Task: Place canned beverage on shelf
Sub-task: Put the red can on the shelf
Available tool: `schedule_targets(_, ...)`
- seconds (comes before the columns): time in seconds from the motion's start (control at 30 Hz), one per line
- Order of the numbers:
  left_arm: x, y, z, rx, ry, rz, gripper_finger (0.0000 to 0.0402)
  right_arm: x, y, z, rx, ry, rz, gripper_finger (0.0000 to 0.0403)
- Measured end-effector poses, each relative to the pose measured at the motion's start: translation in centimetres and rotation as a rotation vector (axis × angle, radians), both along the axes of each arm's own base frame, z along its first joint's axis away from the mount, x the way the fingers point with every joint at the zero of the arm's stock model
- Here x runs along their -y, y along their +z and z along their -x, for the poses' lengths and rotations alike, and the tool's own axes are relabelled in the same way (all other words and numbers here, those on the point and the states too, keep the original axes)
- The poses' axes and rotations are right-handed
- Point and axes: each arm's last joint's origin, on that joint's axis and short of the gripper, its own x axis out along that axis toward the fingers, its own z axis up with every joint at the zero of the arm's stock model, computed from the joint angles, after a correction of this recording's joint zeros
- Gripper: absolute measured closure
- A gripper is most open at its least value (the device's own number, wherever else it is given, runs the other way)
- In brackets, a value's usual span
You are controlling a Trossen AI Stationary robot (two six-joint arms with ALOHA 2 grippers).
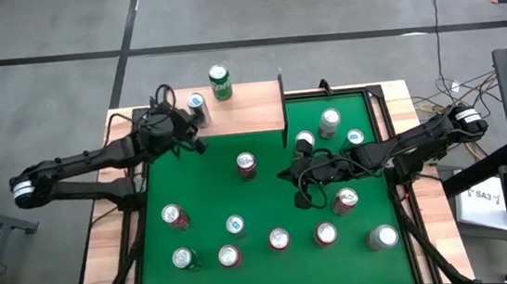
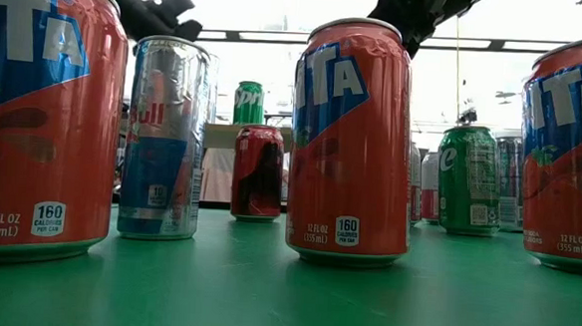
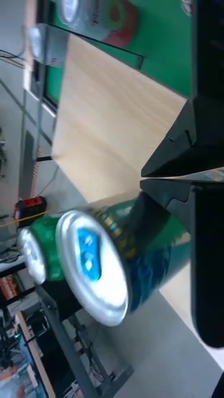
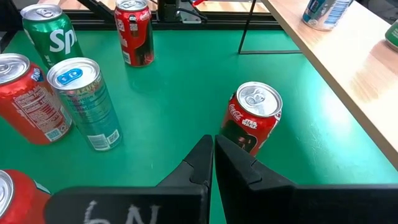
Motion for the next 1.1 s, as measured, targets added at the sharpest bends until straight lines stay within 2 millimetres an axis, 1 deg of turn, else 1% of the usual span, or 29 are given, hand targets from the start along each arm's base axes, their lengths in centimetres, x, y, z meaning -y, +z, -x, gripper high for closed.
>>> schedule_targets(0.33, 0.3, 0.7, 0.7, 0.055, 0.005, 0.003, 0.0401, 0.6, 0.0, -0.1, 0.003, -0.026, -0.011, 0.0394)
schedule_targets(0.43, 0.6, 0.9, 0.7, 0.069, -0.031, 0.008, 0.0401, 1.2, 0.2, -0.2, 0.012, -0.059, -0.037, 0.0394)
schedule_targets(0.57, 1.7, 1.6, 1.1, 0.115, -0.15, 0.022, 0.0401, 2.4, 1.3, -0.6, 0.049, -0.106, -0.054, 0.0394)
schedule_targets(0.67, 2.7, 2.3, 1.8, 0.142, -0.215, 0.009, 0.0401, 3.3, 2.5, -1.5, 0.083, -0.125, -0.054, 0.0394)
schedule_targets(0.8, 4.0, 3.1, 2.8, 0.174, -0.285, -0.025, 0.0402, 4.1, 3.7, -3.9, 0.092, -0.11, -0.004, 0.0394)
schedule_targets(0.97, 5.2, 3.8, 3.7, 0.235, -0.35, -0.042, 0.0402, 5.2, 5.1, -8.2, 0.114, -0.115, 0.06, 0.0394)
schedule_targets(1.1, 5.9, 3.5, 4.2, 0.237, -0.393, -0.05, 0.0402, 6.5, 6.0, -11.5, 0.135, -0.187, 0.088, 0.0394)
